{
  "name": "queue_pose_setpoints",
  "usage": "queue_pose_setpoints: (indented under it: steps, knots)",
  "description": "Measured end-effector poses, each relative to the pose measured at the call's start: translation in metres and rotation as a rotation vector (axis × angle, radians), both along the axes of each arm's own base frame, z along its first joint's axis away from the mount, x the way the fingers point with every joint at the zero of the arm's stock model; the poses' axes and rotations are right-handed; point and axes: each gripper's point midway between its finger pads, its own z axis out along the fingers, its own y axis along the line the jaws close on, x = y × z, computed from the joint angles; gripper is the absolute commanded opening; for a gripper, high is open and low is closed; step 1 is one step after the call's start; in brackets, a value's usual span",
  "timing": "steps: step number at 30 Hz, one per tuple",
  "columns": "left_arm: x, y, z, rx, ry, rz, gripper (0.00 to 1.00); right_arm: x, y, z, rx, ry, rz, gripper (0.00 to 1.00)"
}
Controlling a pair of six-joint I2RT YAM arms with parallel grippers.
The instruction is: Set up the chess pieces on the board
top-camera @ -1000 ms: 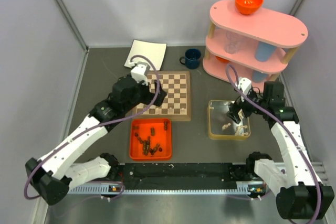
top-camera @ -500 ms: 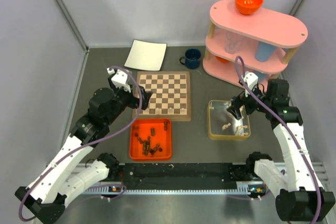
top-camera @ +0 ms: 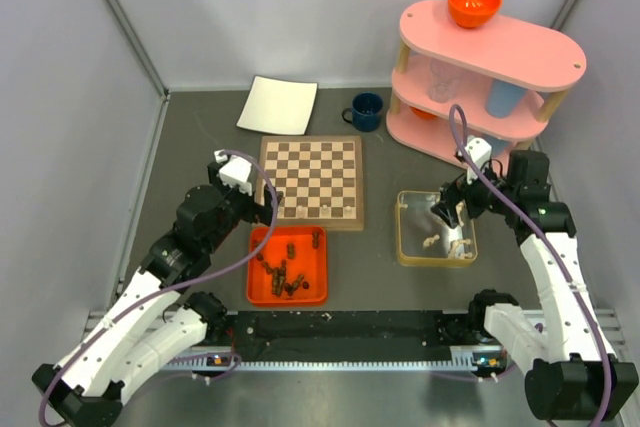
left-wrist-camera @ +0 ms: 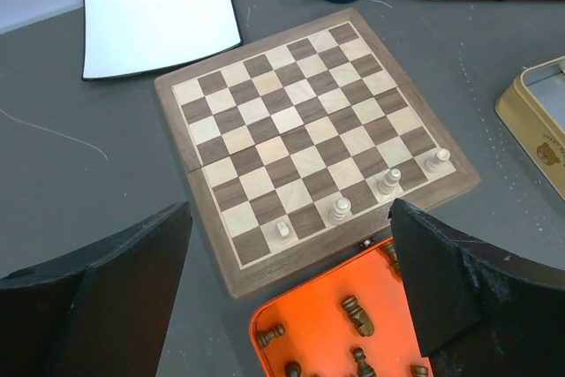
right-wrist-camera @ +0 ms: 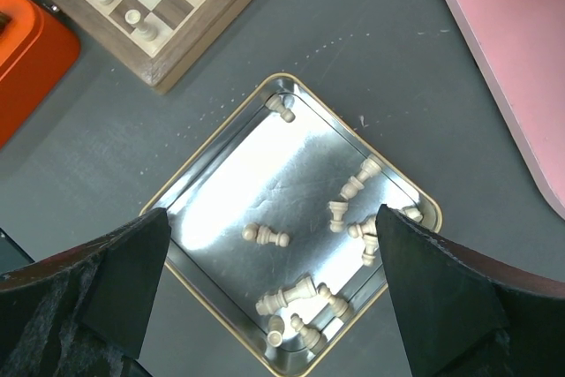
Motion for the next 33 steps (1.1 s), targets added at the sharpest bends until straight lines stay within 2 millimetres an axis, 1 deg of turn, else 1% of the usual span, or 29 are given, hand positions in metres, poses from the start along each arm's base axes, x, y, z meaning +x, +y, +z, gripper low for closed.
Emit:
queue_pose_setpoints:
  steps: [4, 10, 14, 17, 28, 33]
  knots:
    - [-0.003, 0.002, -0.004, -0.007, -0.019, -0.001, 0.99, -0.001, 0.001, -0.003, 0.005, 0.01, 0.004, 0.99]
    - [-0.005, 0.003, -0.011, -0.014, -0.029, -0.003, 0.99, -0.007, 0.003, -0.013, 0.003, 0.036, 0.028, 0.99]
    - [-0.005, 0.003, -0.009, -0.014, -0.037, -0.003, 0.99, -0.012, 0.005, -0.027, -0.003, 0.066, 0.058, 0.99]
    - [-0.004, 0.004, -0.008, -0.005, -0.047, -0.002, 0.99, -0.012, 0.005, -0.035, -0.008, 0.09, 0.073, 0.99]
    - [-0.003, 0.008, -0.005, 0.003, -0.071, 0.014, 0.99, -0.01, 0.004, -0.052, -0.019, 0.165, 0.084, 0.99]
    - [-0.003, 0.008, -0.006, 0.004, -0.07, 0.014, 0.99, -0.011, 0.002, -0.055, -0.026, 0.181, 0.08, 0.99]
